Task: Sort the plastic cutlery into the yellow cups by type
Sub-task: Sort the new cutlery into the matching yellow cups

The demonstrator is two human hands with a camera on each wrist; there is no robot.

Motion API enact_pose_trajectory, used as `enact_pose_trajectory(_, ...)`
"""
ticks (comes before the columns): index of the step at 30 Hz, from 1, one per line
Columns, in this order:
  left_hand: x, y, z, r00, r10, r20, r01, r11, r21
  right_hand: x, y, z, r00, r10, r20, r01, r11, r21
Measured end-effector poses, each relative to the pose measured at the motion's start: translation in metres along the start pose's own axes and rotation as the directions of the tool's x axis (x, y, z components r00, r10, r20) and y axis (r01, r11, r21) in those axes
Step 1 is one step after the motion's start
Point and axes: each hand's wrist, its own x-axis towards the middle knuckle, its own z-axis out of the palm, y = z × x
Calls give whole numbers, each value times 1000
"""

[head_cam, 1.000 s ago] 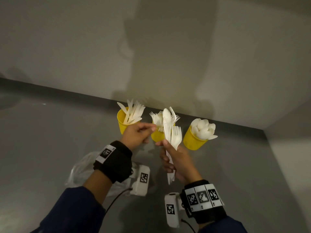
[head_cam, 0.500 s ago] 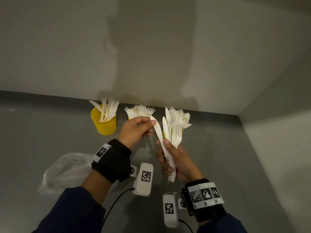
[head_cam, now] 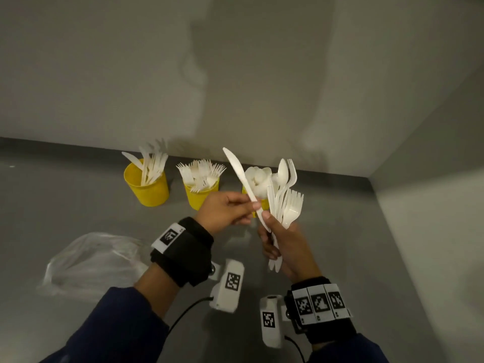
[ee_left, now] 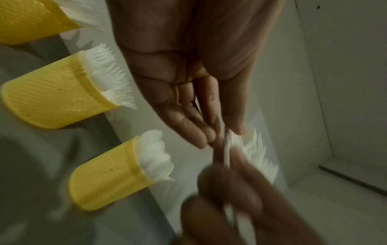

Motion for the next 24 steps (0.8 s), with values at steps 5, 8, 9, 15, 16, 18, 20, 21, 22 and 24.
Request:
enact_pose_trajectory(5, -3, -6, -33, 979, 7, -205, -24, 996, -81, 7, 9, 22, 1000, 22, 5, -21, 977, -212)
enact_pose_trajectory(8, 6, 7, -88, 912, 88, -400, -108, 994, -28, 10, 17, 30, 999, 47, -9, -48, 962, -268)
enact_pose_trajectory(9, 9, 10, -110, 880, 116, -461, -122, 992, 17, 10, 19, 35, 998, 57, -6, -56, 955, -291)
enact_pose_trajectory(15, 35, 10, -195, 754, 182, -632, -59, 976, 211, 10, 20, 61, 998, 66, 19, -59, 963, -264)
enact_pose_trajectory(16, 41, 8, -201, 752, 193, -631, -37, 967, 252, 10, 20, 66, 998, 66, 23, -58, 964, -260)
enact_pose_trajectory(18, 50, 3, -208, 758, 194, -622, 37, 940, 338, 13, 20, 74, 997, 74, 24, -67, 970, -235)
enact_pose_trajectory(20, 55, -1, -210, 784, 129, -608, 140, 917, 375, 17, 21, 82, 995, 99, 14, -96, 983, -159)
enact_pose_trajectory(21, 56, -3, -211, 802, 78, -593, 194, 904, 381, 19, 21, 85, 994, 111, 12, -109, 988, -109)
enact_pose_trajectory(22, 57, -6, -214, 812, 46, -582, 241, 881, 407, 22, 23, 87, 993, 121, 11, -121, 991, -56)
enact_pose_trajectory(24, 56, -12, -216, 800, 57, -597, 297, 827, 477, 26, 24, 92, 990, 140, 8, -140, 989, 44)
